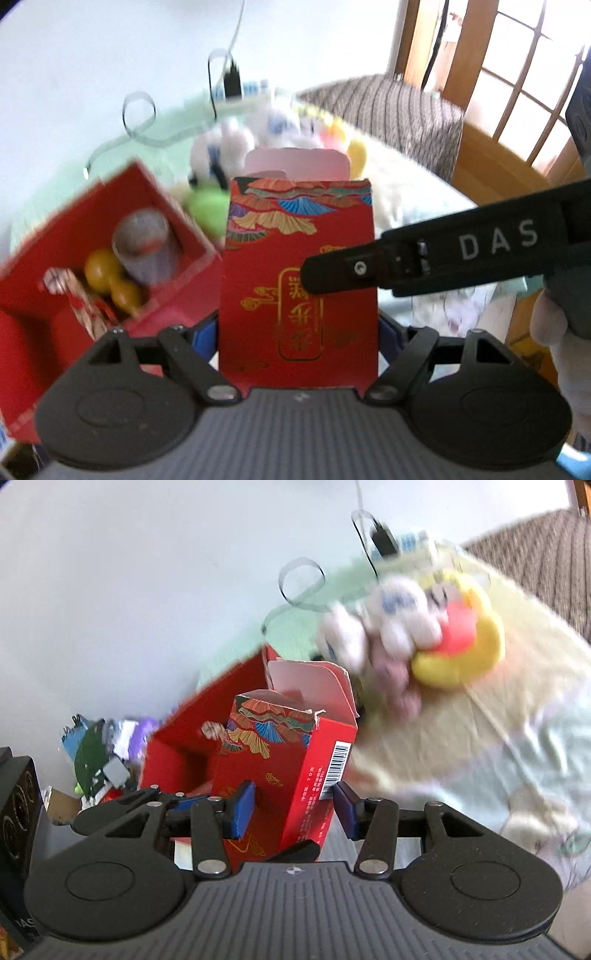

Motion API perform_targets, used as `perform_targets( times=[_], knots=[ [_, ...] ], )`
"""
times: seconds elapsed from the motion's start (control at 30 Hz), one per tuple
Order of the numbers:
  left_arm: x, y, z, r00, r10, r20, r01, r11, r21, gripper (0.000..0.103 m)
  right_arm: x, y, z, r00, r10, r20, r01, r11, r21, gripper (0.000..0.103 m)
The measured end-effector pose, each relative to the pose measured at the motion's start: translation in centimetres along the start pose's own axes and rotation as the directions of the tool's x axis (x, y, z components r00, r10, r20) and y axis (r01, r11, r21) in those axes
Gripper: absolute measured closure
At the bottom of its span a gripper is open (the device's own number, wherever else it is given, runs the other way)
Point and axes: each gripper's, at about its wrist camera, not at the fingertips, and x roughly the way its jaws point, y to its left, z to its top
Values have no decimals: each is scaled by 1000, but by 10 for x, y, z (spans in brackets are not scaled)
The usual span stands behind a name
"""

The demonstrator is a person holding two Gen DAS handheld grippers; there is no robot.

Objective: Organize objects
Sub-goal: 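Lift the red gift box with the left gripper and carry it over the red box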

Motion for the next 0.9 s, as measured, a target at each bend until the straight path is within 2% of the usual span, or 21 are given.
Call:
perform_targets(
  times=[0.13,0.33,0.5,0.7,0.9],
  knots=[
    [-18,15,11,998,25,63,-25,1000,0,24,8,19,14,999,26,41,-24,999,-43,53],
    [-36,57,19,991,89,102,-80,993,-82,24,36,49,35,994,103,33,-98,986,-133,53],
    [-44,97,19,979,171,108,-151,974,-170,24,63,81,53,986,167,-15,-166,963,-213,53],
    [-56,134,12,961,260,93,-227,936,-270,24,99,114,67,968,222,-114,-246,927,-284,53],
    [-48,169,2,956,292,41,-259,898,-355,24,138,129,65,955,234,-184,-283,905,-318,53]
  ],
)
